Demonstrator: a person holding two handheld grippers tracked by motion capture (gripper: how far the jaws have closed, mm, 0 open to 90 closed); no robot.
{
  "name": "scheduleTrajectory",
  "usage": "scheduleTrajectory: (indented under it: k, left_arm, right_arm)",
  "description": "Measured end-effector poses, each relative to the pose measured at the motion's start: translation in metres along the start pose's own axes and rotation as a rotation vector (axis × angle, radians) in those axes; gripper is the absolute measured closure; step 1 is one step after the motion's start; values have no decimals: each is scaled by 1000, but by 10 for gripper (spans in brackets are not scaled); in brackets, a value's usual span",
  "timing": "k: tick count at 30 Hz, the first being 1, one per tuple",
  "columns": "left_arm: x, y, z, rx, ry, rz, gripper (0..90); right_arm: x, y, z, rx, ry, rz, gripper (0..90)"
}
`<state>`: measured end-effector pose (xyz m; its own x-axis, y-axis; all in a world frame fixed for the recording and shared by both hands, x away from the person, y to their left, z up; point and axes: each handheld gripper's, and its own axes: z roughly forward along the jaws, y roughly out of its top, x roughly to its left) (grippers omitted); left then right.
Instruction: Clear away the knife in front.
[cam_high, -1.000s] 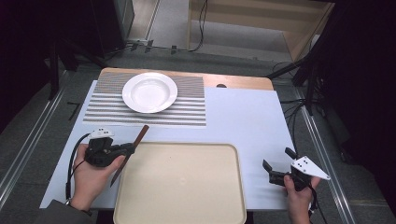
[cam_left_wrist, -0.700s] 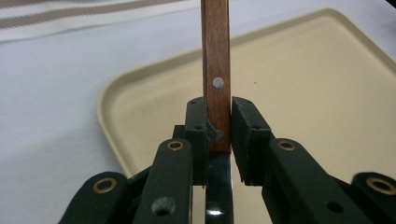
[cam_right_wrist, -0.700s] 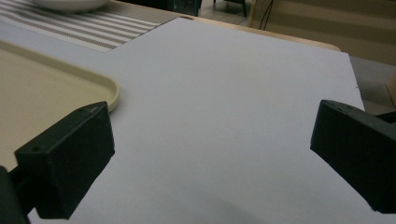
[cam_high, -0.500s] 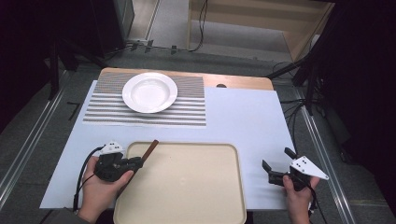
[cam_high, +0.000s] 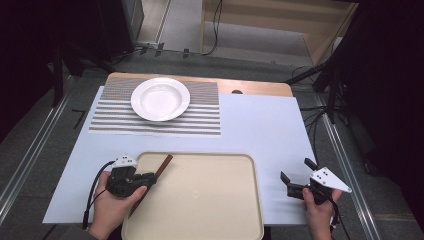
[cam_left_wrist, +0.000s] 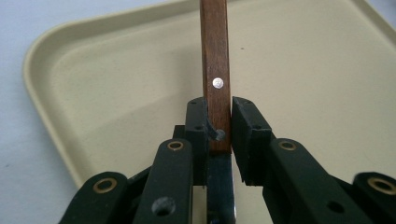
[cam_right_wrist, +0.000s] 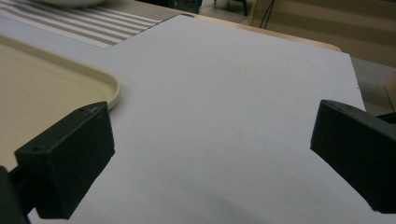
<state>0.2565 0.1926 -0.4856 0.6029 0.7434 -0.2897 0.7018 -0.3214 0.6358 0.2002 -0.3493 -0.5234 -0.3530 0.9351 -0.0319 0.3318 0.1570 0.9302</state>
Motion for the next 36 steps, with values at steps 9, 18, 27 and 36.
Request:
scheduleTrajectory:
  k: [9, 18, 27, 36]
  left_arm:
    - [9, -2, -3, -68, -5, -7, 672]
    - [-17, 11, 19, -29, -10, 212, 890]
    - [-11, 8, 23, 22, 77, 234, 889]
    - [13, 1, 11, 9, 41, 163, 890]
  right_arm:
    - [0, 0, 0, 2, 0, -4, 0]
    - [1, 0, 1, 8, -3, -16, 0]
    - [1, 0, 1, 5, 2, -18, 0]
    - [1, 0, 1, 5, 1, -15, 0]
